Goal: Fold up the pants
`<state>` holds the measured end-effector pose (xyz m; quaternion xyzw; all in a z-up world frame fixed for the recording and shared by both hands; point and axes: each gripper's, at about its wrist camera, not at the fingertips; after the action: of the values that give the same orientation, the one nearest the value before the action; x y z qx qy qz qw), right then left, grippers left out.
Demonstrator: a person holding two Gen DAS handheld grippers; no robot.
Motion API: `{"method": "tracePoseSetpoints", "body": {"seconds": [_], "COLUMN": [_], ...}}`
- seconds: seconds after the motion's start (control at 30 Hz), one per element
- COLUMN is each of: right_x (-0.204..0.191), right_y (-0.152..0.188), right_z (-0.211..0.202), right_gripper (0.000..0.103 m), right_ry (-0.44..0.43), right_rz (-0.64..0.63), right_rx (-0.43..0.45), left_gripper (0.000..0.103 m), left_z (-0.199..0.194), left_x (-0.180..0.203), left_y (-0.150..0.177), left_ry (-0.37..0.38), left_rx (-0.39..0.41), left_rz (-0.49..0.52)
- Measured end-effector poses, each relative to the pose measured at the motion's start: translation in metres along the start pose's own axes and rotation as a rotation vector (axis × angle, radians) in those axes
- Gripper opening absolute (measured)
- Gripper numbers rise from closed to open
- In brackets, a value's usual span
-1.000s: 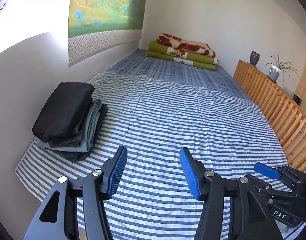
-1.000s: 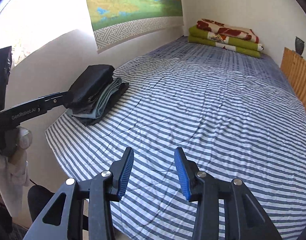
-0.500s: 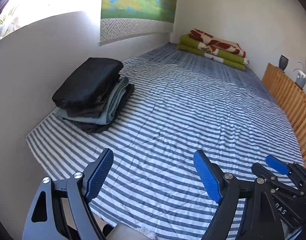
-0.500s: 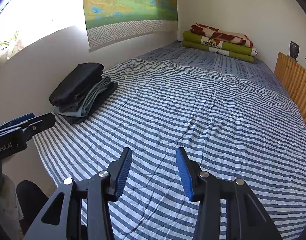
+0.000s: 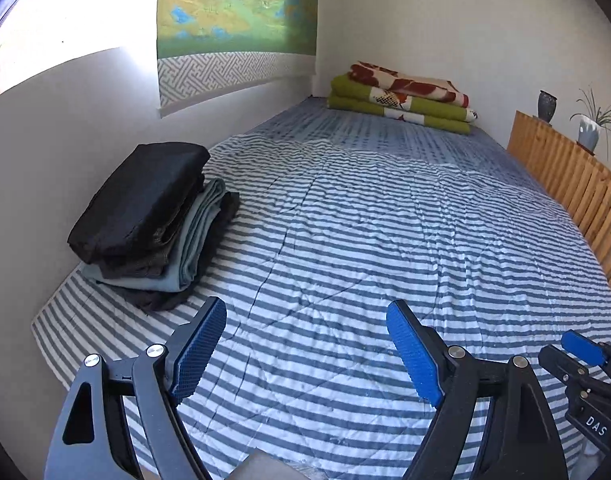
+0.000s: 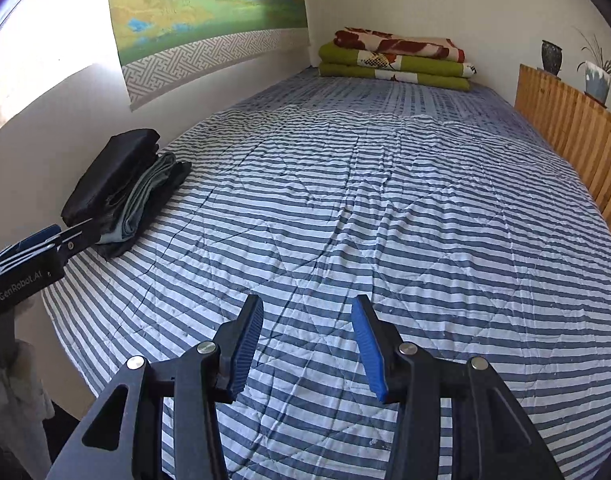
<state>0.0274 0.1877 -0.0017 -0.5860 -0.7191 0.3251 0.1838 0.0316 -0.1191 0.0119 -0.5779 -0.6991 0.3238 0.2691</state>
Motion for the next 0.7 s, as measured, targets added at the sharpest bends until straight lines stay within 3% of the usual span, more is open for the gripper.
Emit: {"method": "tracePoseSetpoints", "body": {"seconds": [0.23,0.47,0.7], "right_x": [0.006,-0.006,-0.014], "right_y": [-0.006,-0.005,-0.003], "right_z": [-0.008,0.002,0.003], "right_gripper": [0.042,0.042,0.042], "right_ry": [0.055,0.022,0.02], "right_rz": [-0.02,-0.064,-0.088], "right_rx": [0.036,0.008,0.01], "left_gripper": [0.085,0.085,0.085], "left_z": [0.009,0.022,0.023], "left_x": [-0.007,-0.01,-0.005], "left_y": [-0.001,0.013,0.017], "left_ry": [0.001,-0.032,-0.046], "left_rx": [-0.017,-0.054,-0.043], "left_rz": [-0.046,-0.071,-0.058]}}
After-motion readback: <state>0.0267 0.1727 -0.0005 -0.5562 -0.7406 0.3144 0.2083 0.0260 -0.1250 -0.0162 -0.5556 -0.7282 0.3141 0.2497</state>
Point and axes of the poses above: each gripper's, at about its wrist camera, not at the fingertips, and z roughly the way its jaws point, x to its right, y to its underside
